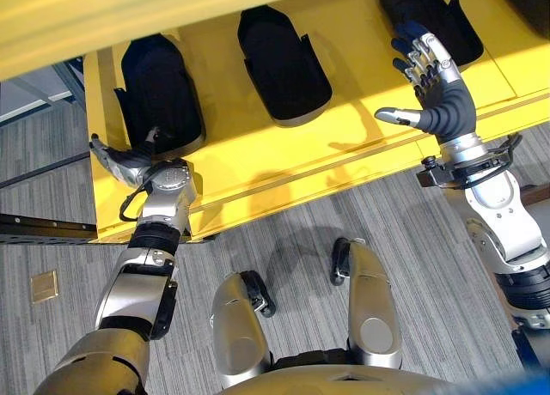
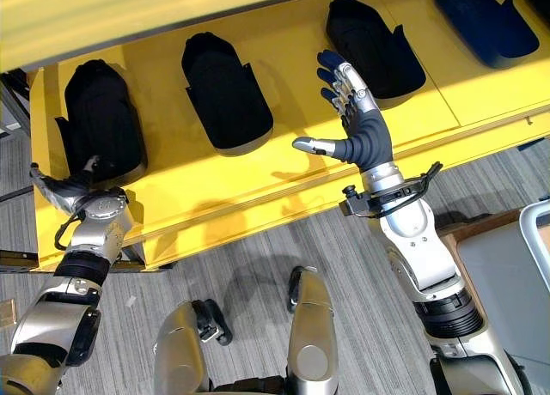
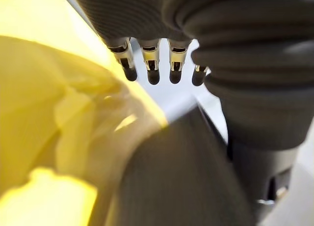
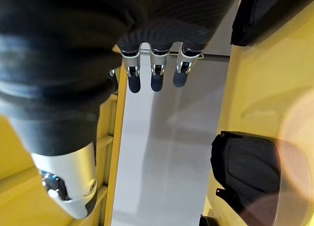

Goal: Move parts from the plastic box to the shelf.

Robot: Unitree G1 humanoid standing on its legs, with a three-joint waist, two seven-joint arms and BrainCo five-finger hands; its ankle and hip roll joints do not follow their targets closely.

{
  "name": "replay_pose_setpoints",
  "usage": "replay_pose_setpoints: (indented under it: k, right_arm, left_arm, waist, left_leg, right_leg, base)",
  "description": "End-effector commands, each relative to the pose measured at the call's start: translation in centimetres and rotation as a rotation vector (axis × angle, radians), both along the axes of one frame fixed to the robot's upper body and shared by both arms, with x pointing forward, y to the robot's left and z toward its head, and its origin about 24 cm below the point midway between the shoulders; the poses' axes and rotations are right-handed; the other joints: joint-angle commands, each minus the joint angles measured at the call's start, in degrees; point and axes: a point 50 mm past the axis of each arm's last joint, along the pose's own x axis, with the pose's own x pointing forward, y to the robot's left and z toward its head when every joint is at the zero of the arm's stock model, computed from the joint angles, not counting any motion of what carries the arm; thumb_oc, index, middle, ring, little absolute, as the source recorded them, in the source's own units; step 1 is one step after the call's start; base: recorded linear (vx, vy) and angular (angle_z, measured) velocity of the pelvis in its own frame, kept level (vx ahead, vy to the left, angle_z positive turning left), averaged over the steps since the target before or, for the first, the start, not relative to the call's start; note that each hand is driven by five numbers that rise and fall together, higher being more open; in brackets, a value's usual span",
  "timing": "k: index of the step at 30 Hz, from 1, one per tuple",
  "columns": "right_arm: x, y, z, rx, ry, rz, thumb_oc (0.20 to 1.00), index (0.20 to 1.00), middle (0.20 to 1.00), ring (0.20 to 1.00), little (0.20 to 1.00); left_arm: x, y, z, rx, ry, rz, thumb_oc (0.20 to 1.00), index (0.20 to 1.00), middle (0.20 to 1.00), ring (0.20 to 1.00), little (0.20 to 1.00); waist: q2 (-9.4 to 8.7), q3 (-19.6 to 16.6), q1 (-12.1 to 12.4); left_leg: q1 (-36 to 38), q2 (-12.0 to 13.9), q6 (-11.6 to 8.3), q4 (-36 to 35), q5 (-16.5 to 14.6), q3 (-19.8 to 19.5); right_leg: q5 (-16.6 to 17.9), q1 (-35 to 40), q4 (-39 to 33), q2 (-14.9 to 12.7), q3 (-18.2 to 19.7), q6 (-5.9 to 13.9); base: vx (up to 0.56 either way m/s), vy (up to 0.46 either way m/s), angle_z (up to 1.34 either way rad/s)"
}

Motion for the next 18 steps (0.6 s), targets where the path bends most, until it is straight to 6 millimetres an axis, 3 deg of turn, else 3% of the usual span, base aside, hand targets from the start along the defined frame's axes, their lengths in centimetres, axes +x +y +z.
replay_pose_setpoints:
  k: [1,3,4,10,14,16,17,18]
  right_arm:
    - [-1.2,0.0,-0.1,0.065,-0.074,-0.003,1.0,1.0,1.0,1.0,1.0]
    - [-1.3,-0.1,-0.2,0.064,-0.073,-0.006,1.0,1.0,1.0,1.0,1.0]
    - [-1.4,-0.3,-0.3,0.068,-0.07,-0.012,1.0,1.0,1.0,1.0,1.0]
    - [-1.7,-0.7,-0.6,0.075,-0.068,-0.019,1.0,1.0,1.0,1.0,1.0]
    - [-1.9,-0.8,-0.9,0.084,-0.062,-0.028,1.0,1.0,1.0,1.0,1.0]
    - [-2.1,-0.8,-1.4,0.108,-0.041,-0.025,1.0,1.0,1.0,1.0,1.0]
    - [-2.1,-0.8,-1.5,0.108,-0.039,-0.025,1.0,1.0,1.0,1.0,1.0]
    - [-2.2,-0.6,-1.9,0.129,-0.007,-0.005,1.0,1.0,1.0,1.0,1.0]
  left_arm:
    - [-1.7,1.4,3.3,0.182,-0.24,0.094,1.0,1.0,1.0,1.0,1.0]
    - [-2.0,1.3,4.1,0.214,-0.282,0.105,1.0,1.0,1.0,1.0,1.0]
    - [-2.6,1.2,5.8,0.273,-0.389,0.137,1.0,1.0,1.0,1.0,1.0]
    - [-5.0,-0.2,10.4,0.458,-0.687,0.166,1.0,1.0,1.0,1.0,1.0]
    - [-6.1,-1.6,11.6,0.485,-0.794,0.103,1.0,1.0,1.0,1.0,1.0]
    - [-6.1,-3.2,11.4,0.42,-0.832,-0.148,1.0,1.0,1.0,1.0,1.0]
    - [-6.1,-3.3,11.3,0.416,-0.826,-0.175,1.0,1.0,1.0,1.0,1.0]
    - [-5.5,-4.8,10.3,0.311,-0.795,-0.436,1.0,1.0,1.0,1.0,1.0]
  waist:
    - [-1.3,-3.4,1.1]
    - [-1.26,-3.5,1.2]
    - [-1.21,-3.4,1.6]
    - [-1.09,-3.5,2.3]
    - [-0.99,-3.6,2.8]
    - [-0.91,-3.6,3.3]
    - [-0.88,-3.6,3.4]
    - [-0.8,-3.5,3.6]
  left_leg:
    - [1.9,-0.9,1.48,-4.2,2.8,2.7]
    - [1.8,-0.9,1.5,-4.2,2.8,2.7]
    - [1.7,-1.1,1.53,-4.1,2.6,2.5]
    - [1.5,-1.5,1.61,-4.4,2.4,2.1]
    - [1.6,-1.8,1.64,-4.9,2.4,1.8]
    - [2.0,-2.2,1.7,-5.6,2.6,1.6]
    - [2.0,-2.2,1.71,-5.7,2.6,1.5]
    - [2.2,-2.5,1.89,-6.2,2.7,1.5]
  right_leg:
    - [-0.7,5.3,-4.4,-1.9,2.8,5.68]
    - [-0.7,5.3,-4.4,-2.0,2.8,5.66]
    - [-0.8,5.4,-4.3,-2.1,2.6,5.57]
    - [-0.9,5.4,-4.5,-2.4,2.3,5.43]
    - [-0.9,5.7,-4.9,-2.5,2.0,5.47]
    - [-0.9,6.0,-5.1,-2.5,1.6,5.63]
    - [-0.9,6.1,-5.1,-2.5,1.6,5.66]
    - [-0.8,6.3,-5.5,-2.5,1.3,5.87]
  base:
    - [0.02,-0.005,0.04]
    - [0.0,-0.002,0.02]
    - [0.0,0.0,0.0]
    - [0.0,-0.002,0.02]
    - [0.0,-0.015,0.06]
    - [0.0,-0.035,0.05]
    - [-0.02,-0.032,0.04]
    - [-0.05,-0.033,0.06]
